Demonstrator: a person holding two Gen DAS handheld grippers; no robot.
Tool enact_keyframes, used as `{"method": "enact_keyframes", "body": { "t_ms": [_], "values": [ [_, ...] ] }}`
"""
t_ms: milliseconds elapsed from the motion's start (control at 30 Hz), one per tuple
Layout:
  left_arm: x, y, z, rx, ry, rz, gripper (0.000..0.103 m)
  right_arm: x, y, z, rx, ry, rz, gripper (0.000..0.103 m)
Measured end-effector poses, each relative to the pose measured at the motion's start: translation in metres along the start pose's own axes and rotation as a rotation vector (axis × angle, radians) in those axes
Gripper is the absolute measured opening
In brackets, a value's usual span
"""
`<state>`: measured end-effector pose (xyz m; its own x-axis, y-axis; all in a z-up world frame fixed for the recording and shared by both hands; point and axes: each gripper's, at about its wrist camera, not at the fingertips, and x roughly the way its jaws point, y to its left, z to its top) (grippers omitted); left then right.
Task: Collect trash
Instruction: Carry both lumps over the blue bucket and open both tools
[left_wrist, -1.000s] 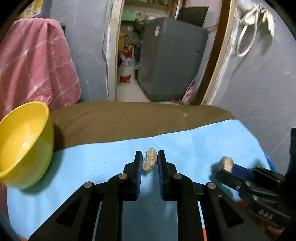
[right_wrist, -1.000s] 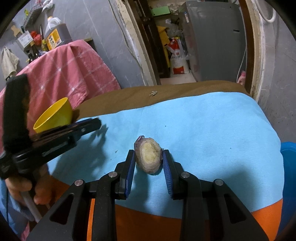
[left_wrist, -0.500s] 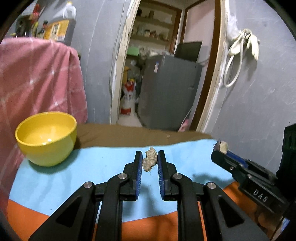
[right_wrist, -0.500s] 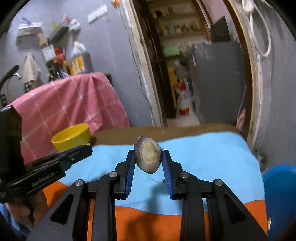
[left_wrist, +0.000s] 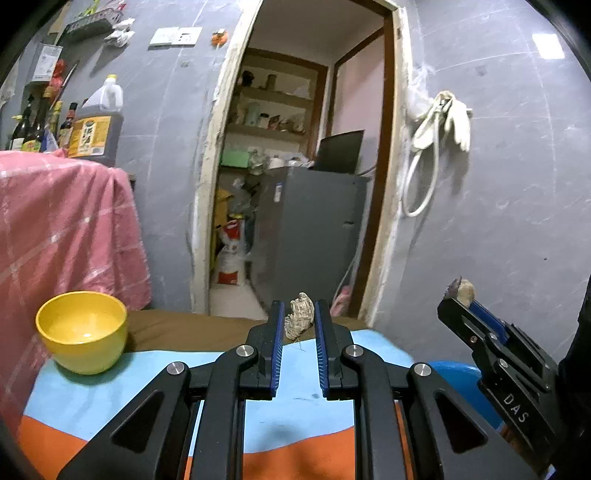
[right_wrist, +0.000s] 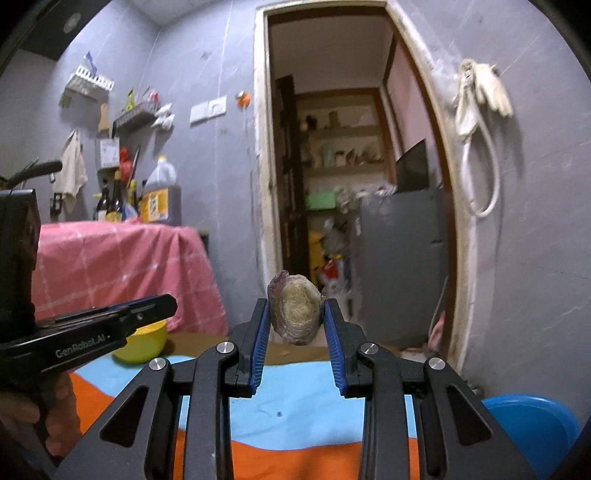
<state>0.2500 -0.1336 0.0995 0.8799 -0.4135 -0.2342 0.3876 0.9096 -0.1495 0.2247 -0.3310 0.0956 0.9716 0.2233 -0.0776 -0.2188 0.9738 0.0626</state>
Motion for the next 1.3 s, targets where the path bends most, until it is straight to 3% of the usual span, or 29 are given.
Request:
{"method": "enact_keyframes", "body": {
  "t_ms": [300,667,833,1300],
  "values": [
    [0.01,-0.056,0.002,0.061,-0.003,-0.105,0.013,-0.037,-0.04,0.007,0.02,-0.085,-0.151,0.028],
    [0.048,-0.121,-0.003,0.073,0.063,-0.252,0.013,-0.058,-0.108,0.002,0.161,-0.049,-0.34,0.029],
    [0.069,-0.142,-0.011,0.061,0.119,-0.303,0.013,-0.062,-0.132,-0.005,0.211,-0.012,-0.394,0.029],
    [0.133,-0.172,-0.038,-0.043,0.38,-0.385,0.013,-0.066,-0.186,-0.03,0.421,0.108,-0.468,0.029]
  ]
}}
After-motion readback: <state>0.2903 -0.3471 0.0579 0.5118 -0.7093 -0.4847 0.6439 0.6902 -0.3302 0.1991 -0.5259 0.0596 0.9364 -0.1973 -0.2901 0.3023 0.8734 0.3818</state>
